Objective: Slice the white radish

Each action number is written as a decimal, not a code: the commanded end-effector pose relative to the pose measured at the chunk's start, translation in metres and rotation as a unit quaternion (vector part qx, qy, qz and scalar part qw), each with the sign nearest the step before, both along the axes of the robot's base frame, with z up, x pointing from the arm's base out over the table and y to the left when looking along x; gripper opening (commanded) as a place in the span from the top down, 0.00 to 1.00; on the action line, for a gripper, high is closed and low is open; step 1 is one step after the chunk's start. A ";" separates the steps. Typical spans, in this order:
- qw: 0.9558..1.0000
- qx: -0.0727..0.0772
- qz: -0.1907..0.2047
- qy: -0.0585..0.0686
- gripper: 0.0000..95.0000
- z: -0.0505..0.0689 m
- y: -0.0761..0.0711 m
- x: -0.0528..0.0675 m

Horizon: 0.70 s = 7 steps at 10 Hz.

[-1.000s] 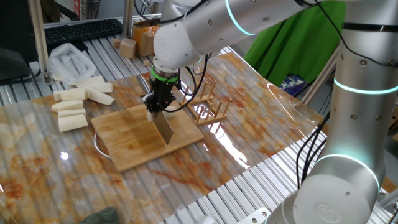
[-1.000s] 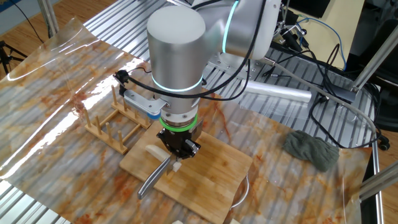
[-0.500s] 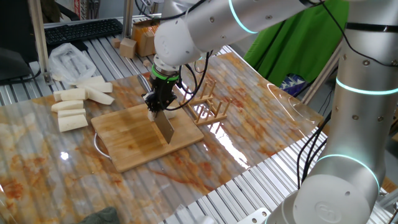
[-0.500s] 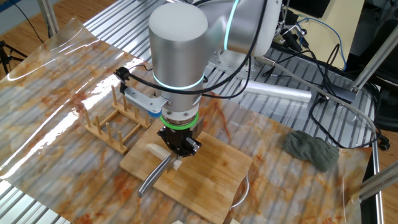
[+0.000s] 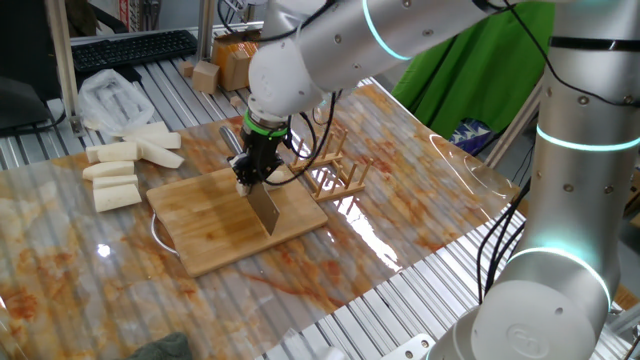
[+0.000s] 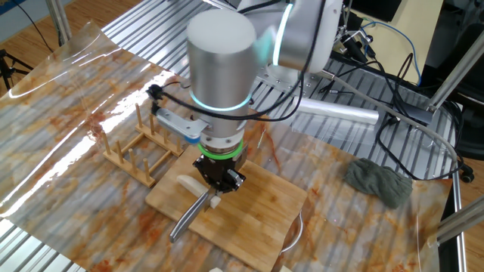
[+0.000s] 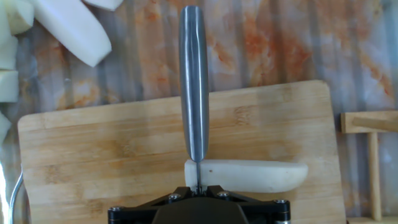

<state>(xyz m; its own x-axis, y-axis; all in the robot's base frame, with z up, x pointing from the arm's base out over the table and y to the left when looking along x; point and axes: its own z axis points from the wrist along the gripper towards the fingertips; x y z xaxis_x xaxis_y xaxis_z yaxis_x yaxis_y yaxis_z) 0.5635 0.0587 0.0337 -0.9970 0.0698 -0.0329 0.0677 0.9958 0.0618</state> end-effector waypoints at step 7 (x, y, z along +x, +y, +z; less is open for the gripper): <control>1.000 0.006 0.001 0.005 1.00 -0.006 0.004 0.001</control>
<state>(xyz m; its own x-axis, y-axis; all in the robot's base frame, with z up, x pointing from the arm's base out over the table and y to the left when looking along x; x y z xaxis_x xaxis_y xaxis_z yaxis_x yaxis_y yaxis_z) 0.5640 0.0621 0.0340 -0.9975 0.0700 -0.0007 0.0694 0.9898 0.1241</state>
